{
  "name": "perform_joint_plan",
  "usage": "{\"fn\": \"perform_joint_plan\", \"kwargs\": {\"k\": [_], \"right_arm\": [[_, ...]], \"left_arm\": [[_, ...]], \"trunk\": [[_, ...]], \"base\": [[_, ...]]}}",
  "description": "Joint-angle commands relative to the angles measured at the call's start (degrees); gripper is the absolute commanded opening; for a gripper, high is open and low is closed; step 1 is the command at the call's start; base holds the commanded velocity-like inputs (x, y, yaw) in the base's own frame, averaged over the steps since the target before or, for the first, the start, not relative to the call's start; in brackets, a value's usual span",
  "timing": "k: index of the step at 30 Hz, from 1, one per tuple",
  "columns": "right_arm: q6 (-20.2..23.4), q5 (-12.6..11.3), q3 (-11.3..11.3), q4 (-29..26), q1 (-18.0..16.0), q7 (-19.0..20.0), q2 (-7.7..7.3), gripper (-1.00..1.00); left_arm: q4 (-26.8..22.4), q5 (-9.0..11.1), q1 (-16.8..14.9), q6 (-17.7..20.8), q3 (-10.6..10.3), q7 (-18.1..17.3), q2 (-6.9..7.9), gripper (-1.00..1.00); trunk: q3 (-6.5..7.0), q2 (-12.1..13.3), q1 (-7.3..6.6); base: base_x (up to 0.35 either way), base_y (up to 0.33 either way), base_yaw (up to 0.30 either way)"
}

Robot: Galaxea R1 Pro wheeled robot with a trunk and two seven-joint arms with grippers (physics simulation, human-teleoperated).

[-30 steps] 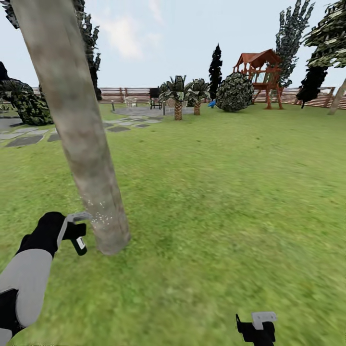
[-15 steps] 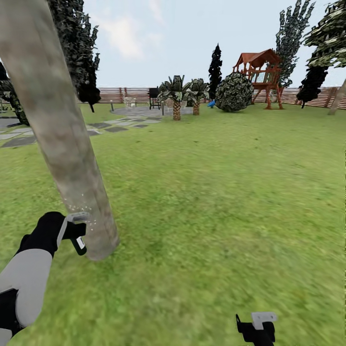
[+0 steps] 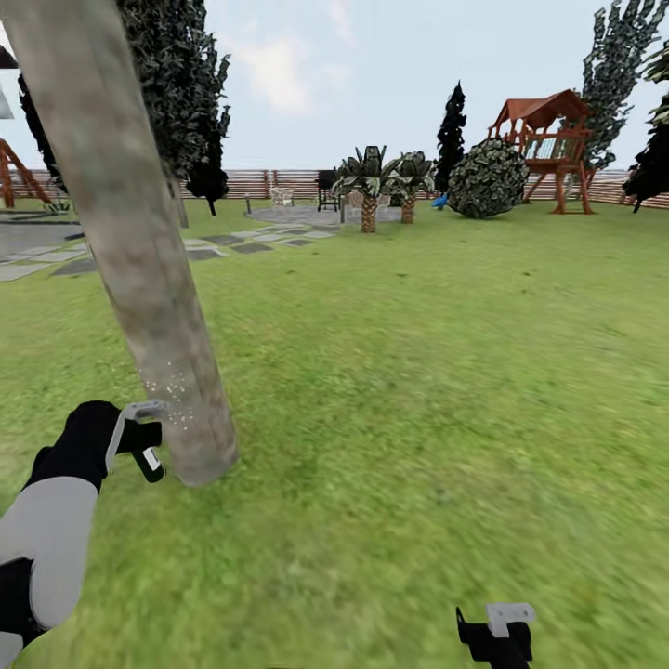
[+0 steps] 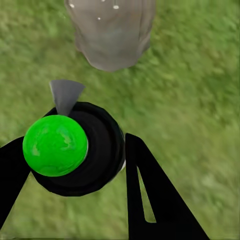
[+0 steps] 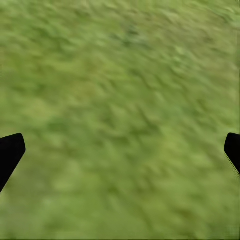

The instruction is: In the garden, pick up the pesticide atomizer on the floor and spray pesticide onto both trees until each tree trunk is fully covered.

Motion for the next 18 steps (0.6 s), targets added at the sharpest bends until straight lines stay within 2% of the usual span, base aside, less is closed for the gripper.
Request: {"fn": "perform_joint_plan", "kwargs": {"k": [1,4,9,14,18], "right_arm": [[-0.1,-0.4,0.5,0.0,0.0,-0.2,-0.02,1.0],[-0.1,-0.4,0.5,0.0,0.0,-0.2,-0.03,1.0],[-0.1,-0.4,0.5,0.0,0.0,-0.2,-0.02,1.0],[-0.1,-0.4,0.5,0.0,0.0,-0.2,-0.02,1.0],[-0.1,-0.4,0.5,0.0,0.0,-0.2,-0.02,1.0]], "left_arm": [[-0.8,-0.5,-0.1,1.2,0.2,-0.5,-0.07,-1.0],[-3.2,-0.5,0.1,4.2,0.1,-0.5,-0.45,-1.0],[-3.6,-0.5,0.5,4.5,0.0,-0.5,-0.49,-1.0],[-3.6,-0.5,0.6,4.3,0.0,-0.5,-0.57,-1.0],[-3.6,-0.5,0.7,4.3,0.0,-0.5,-0.58,-1.0]], "trunk": [[-0.06,0.0,-0.01],[-0.06,0.0,-0.01],[-0.06,0.0,-0.01],[-0.06,0.0,-0.01],[-0.06,0.0,-0.01]], "base": [[0.0,-0.276,0.274],[0.071,-0.266,0.133],[0.198,-0.217,0.01],[0.053,-0.263,0.01],[0.002,-0.272,0.184]]}}
